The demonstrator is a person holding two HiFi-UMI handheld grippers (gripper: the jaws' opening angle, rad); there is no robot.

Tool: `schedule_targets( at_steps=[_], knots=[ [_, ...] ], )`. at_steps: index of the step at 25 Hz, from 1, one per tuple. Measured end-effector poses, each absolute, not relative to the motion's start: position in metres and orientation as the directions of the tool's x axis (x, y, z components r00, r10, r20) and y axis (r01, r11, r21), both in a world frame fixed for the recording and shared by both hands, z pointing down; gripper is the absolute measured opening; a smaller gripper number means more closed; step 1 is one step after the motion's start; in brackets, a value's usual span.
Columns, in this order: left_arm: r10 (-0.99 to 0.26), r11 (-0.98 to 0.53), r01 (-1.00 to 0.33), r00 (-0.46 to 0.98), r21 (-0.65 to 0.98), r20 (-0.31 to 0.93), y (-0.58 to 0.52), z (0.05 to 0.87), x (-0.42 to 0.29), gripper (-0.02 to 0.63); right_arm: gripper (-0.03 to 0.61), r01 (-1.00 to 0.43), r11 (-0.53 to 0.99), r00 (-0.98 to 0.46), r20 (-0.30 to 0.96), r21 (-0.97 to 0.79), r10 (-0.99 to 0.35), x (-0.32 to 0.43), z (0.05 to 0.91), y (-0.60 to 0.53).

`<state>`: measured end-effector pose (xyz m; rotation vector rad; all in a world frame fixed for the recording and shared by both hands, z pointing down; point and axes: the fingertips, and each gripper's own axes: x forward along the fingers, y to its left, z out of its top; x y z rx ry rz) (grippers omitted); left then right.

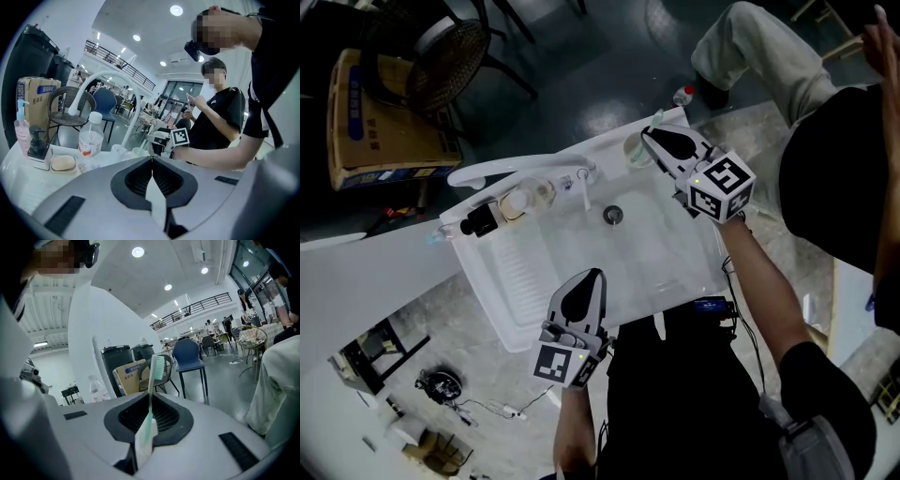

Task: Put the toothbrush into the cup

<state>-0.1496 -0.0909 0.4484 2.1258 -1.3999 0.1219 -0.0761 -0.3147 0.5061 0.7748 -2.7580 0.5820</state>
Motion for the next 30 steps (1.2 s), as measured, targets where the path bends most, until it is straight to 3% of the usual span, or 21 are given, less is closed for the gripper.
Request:
schedule_targets(
  at_steps=[9, 30],
  knots=[
    [-0.798, -0.359, -0.839, 0.503, 0.408, 0.331, -0.124, 0.442, -0.130, 0.011, 0.032, -0.545, 0.786, -0.825, 0.354, -0.292, -0.441, -0.081, 0.534, -0.310],
    [-0.802, -0.372, -0.832, 0.512, 0.412, 0.309, -0.144, 0.438, -0.123, 0.011, 0.032, -0.527, 0.797, -0.831, 0.374, -0.294, -0.411, -0.082, 0.552, -0.316]
  ],
)
